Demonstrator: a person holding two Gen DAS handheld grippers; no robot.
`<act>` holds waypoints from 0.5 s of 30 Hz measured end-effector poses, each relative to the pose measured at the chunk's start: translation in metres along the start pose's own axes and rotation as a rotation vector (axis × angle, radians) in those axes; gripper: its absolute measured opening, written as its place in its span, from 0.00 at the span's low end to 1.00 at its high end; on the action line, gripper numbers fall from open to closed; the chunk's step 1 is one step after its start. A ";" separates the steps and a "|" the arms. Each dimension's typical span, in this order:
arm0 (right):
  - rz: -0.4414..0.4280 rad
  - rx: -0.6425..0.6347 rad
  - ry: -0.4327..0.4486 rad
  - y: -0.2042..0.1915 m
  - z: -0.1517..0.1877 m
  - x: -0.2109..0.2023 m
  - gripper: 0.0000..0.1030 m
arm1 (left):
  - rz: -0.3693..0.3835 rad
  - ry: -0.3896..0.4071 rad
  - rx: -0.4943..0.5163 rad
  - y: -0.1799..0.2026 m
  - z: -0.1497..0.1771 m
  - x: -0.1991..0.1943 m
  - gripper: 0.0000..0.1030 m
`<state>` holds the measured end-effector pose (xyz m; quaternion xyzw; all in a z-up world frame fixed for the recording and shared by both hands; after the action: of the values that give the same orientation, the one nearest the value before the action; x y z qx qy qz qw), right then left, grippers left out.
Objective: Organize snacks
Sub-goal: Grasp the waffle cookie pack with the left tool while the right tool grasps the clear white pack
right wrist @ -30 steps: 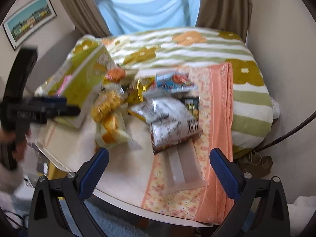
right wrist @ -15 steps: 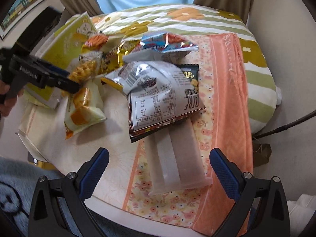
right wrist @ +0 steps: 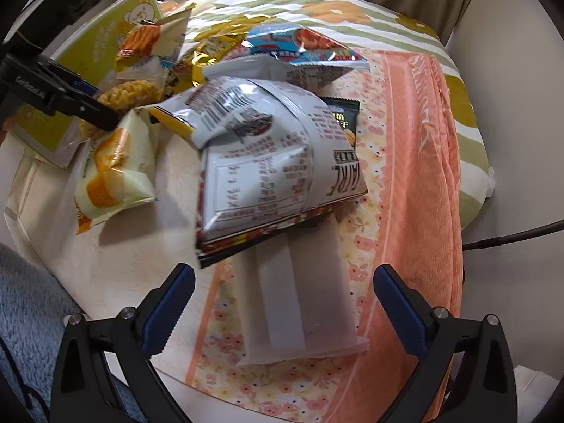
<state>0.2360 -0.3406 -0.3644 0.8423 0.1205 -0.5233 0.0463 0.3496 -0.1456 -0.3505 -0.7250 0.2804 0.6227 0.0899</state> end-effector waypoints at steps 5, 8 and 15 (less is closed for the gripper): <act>-0.004 0.005 -0.007 0.006 0.000 0.006 0.91 | -0.040 0.023 0.057 0.011 0.001 -0.007 0.42; -0.005 -0.012 -0.004 0.007 0.001 0.007 0.86 | -0.059 0.034 0.059 0.011 0.006 -0.011 0.40; 0.009 -0.052 -0.004 0.006 0.004 0.012 0.63 | -0.081 0.076 0.018 0.011 0.013 -0.030 0.33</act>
<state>0.2391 -0.3456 -0.3777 0.8403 0.1301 -0.5216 0.0706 0.3306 -0.1392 -0.3227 -0.7581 0.2594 0.5880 0.1108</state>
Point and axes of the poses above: each gripper's, at about its wrist camera, not at the fingertips, and x roughly the way its jaws point, y to its right, z to its underside, the point moved 7 cm from there along x, roughly the way its jaws point, and after that the axes turned 9 degrees about y, right-handed, at the moved point
